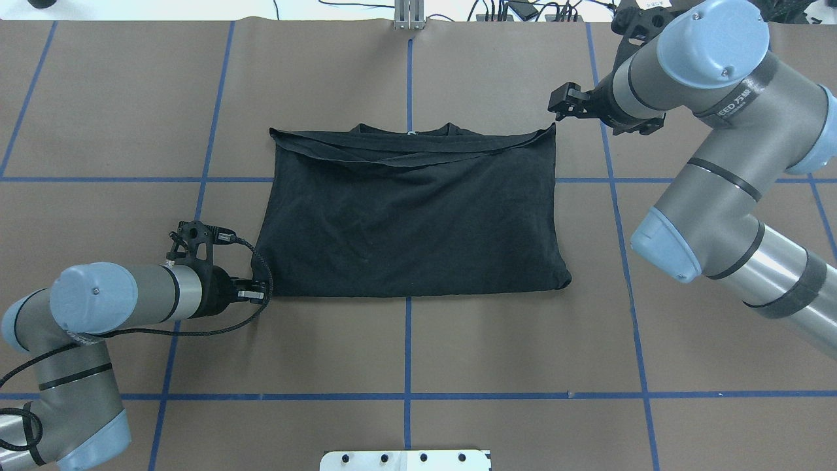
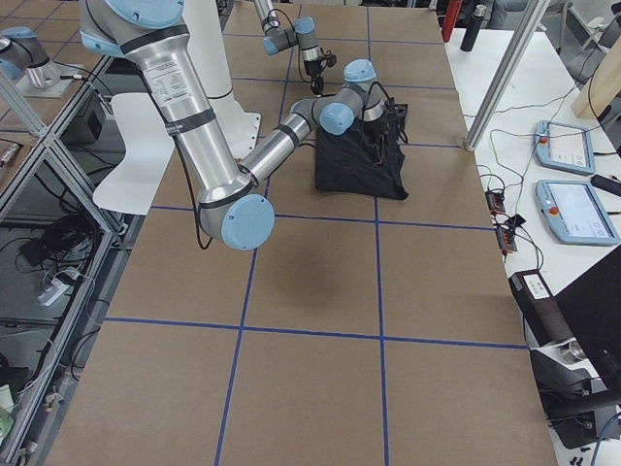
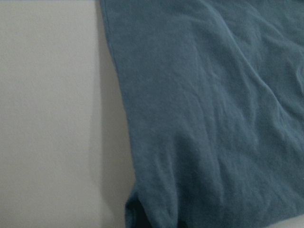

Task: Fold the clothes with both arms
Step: 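Grasp the shirt's side edge with the left gripper and drag it farther from the robot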

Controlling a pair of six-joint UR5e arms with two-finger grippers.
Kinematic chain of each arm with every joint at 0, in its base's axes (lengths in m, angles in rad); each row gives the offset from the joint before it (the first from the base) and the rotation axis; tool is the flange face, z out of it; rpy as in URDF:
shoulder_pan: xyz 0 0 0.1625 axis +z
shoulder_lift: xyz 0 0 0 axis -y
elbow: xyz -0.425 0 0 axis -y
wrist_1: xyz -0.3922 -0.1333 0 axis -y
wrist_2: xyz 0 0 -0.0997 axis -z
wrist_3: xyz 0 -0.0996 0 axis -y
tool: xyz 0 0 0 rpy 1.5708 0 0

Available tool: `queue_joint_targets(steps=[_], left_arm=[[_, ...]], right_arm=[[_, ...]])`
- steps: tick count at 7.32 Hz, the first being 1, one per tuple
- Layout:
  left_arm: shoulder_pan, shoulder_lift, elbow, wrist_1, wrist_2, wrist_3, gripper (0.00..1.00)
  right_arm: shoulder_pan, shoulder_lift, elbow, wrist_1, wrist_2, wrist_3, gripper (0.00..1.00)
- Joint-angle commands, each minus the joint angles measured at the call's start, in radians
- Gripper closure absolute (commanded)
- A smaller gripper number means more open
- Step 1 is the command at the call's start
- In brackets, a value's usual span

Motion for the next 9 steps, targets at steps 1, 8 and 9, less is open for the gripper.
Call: queue_joint_targets(steps=[1, 8, 9], left_arm=[[-0.006, 0.025, -0.058, 0.006, -0.010, -0.003, 1.00], [-0.526, -0.123, 0.403, -0.067, -0.113, 0.687, 1.00], [-0.561, -0.280, 0.592, -0.092, -0.113, 0.691, 1.00]], right_arm=[[-0.014, 0.000, 0.001, 0.025, 0.000, 0.010, 0.00], [-0.054, 0.018, 0.001, 0.028, -0.002, 0.018, 0.00], [-0.060, 0.018, 0.011, 0.028, -0.003, 0.018, 0.00]])
